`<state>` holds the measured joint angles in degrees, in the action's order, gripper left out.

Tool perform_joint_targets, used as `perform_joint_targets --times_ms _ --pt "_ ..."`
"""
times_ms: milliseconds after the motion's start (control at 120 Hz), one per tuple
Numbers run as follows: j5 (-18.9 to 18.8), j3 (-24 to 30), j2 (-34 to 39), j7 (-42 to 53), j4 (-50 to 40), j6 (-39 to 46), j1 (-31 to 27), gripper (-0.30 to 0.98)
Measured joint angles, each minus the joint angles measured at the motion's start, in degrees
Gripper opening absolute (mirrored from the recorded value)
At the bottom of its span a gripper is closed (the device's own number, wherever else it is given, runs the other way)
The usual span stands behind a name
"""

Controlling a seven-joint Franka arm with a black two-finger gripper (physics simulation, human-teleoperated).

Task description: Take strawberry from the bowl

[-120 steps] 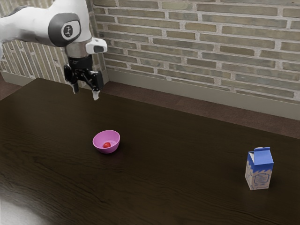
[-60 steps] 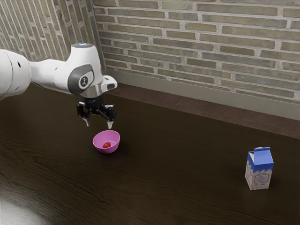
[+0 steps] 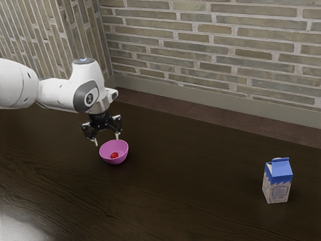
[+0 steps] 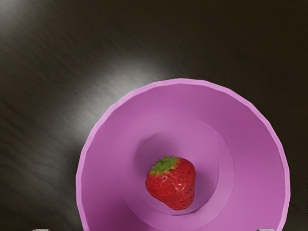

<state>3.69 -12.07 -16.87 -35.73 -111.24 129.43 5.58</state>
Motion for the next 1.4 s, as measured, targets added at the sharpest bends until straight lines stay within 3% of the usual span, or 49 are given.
perform_joint_targets --times_ms 242,425,1400 --pt "0.08 -0.06 -1.15 -6.5 -0.3 1.87 0.53 0.36" --pt "0.09 -0.06 -2.98 -9.94 -0.34 2.99 0.13 0.28" --pt "0.06 0.03 -9.77 -17.64 3.59 5.04 0.06 0.25"
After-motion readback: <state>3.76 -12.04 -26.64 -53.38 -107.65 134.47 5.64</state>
